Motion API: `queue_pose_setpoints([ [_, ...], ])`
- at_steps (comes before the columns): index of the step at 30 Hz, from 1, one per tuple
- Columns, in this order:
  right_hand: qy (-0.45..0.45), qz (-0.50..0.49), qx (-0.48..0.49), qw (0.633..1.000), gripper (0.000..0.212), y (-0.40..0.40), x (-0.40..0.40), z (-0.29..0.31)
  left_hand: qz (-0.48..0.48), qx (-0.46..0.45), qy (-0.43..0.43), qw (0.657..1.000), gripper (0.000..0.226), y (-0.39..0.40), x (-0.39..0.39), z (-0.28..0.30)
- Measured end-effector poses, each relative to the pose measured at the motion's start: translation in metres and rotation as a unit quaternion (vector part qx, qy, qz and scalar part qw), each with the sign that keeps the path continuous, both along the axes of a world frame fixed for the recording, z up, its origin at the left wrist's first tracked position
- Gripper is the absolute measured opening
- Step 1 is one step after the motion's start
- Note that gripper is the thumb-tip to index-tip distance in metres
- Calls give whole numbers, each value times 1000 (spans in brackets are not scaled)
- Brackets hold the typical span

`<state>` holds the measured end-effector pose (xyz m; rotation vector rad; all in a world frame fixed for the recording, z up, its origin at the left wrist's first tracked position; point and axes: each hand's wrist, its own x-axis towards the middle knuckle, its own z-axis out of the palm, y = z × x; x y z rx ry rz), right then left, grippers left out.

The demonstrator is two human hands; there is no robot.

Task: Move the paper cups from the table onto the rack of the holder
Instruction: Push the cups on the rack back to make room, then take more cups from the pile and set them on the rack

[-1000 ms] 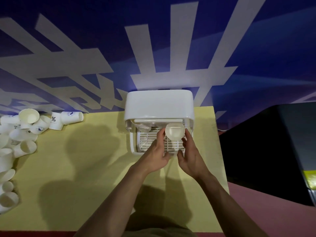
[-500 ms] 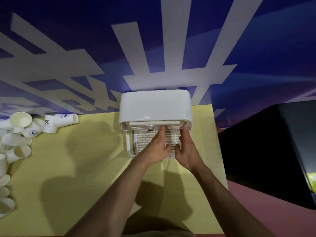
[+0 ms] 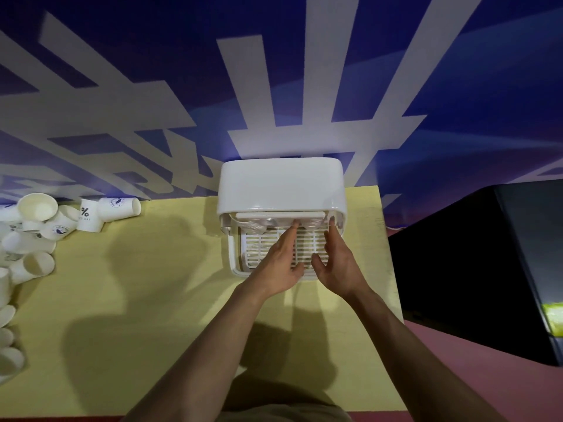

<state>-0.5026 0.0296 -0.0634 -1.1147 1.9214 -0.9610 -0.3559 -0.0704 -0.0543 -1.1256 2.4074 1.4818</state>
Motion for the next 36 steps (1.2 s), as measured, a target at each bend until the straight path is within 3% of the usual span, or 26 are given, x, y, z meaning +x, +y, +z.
queue_pose_setpoints([
  [5, 35, -6, -10, 999, 64, 30, 23, 3, 43, -36, 43, 997, 82, 18, 37, 1],
  [10, 100, 52, -26, 993, 55, 33, 62, 17, 86, -124, 69, 986, 67, 29, 90, 9],
  [16, 108, 117, -31, 987, 44, 5, 133, 32, 203, -173, 84, 960, 43, 31, 172, 17],
  [25, 118, 164, -2, 979, 36, -68, 286, 50, 270, -181, 58, 944, 42, -32, 329, 24],
  [31, 128, 225, 6, 966, 35, -125, 404, 47, 334, -238, -6, 912, 46, -76, 483, 30],
  [36, 131, 282, 11, 950, 34, -167, 488, 37, 397, -221, -127, 882, 53, -82, 601, 16],
])
